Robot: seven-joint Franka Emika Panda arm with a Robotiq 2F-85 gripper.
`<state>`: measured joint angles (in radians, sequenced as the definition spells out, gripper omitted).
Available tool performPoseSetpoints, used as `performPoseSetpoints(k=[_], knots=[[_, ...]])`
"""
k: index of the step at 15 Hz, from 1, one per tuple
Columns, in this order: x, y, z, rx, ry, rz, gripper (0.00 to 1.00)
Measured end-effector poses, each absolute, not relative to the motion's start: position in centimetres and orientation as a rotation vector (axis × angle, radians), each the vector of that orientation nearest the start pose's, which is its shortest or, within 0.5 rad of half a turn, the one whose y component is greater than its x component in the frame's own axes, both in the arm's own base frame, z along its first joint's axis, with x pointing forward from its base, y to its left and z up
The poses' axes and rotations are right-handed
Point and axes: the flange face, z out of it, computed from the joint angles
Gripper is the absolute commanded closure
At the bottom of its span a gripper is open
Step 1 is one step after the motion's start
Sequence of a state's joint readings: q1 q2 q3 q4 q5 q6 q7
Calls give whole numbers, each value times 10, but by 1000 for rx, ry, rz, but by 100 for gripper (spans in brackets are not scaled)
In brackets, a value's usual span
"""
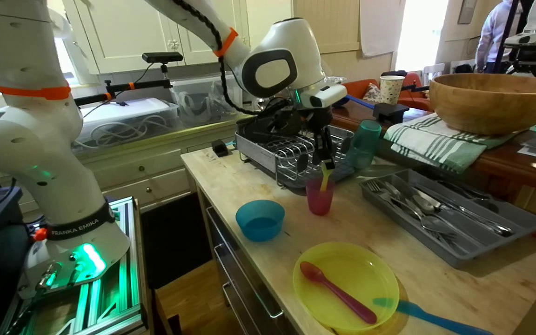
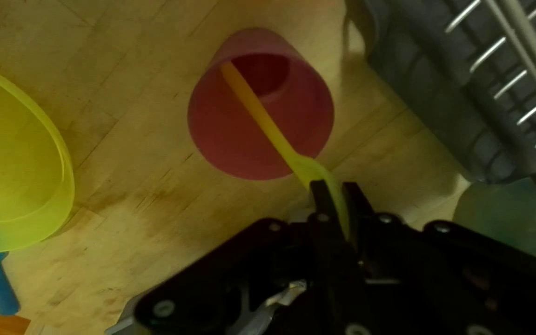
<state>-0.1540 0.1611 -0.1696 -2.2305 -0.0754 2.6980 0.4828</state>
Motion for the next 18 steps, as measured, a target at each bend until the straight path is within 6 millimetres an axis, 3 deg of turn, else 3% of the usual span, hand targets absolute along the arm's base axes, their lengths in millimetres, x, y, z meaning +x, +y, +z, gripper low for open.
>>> performPoseSetpoints(k=[9, 18], knots=[[541, -188, 345, -2962, 1124, -531, 98], [529, -194, 395, -2927, 1126, -661, 98]])
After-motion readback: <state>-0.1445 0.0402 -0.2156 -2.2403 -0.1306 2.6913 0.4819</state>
